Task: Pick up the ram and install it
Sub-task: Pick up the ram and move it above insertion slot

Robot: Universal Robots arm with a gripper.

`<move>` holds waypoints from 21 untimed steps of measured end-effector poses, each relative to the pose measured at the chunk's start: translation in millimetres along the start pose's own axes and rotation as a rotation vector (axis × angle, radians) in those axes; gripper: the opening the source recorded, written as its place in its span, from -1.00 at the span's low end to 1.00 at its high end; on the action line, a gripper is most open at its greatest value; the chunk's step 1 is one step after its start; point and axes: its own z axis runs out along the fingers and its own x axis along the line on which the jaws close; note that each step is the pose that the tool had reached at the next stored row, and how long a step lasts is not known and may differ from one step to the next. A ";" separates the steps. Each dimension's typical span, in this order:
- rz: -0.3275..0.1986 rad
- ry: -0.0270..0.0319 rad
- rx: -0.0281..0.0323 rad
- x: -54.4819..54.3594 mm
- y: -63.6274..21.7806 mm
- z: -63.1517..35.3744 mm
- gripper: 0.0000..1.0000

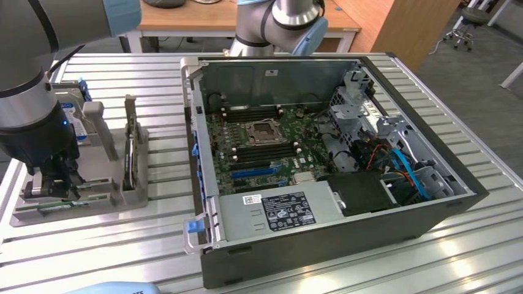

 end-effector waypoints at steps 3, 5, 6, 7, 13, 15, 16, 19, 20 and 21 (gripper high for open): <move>0.000 0.0001 0.0000 -2.0 0.2 0.5 -0.29; 0.000 0.0000 0.0001 -3.0 0.5 1.0 -0.29; 0.000 0.0003 0.0001 -3.0 0.9 1.2 -0.29; 0.000 0.0005 0.0001 -3.0 1.2 1.6 -0.29; 0.000 0.0008 0.0000 -3.0 2.7 6.0 -0.29; 0.000 0.0008 0.0001 -3.0 3.0 8.1 -0.29; 0.000 0.0009 0.0001 -3.1 3.1 9.2 -0.29; 0.000 0.0008 0.0001 -3.1 3.4 12.4 -0.29; 0.000 0.0009 0.0001 -3.1 3.5 13.3 -0.29; 0.000 0.0008 0.0001 -3.1 3.5 14.2 -0.29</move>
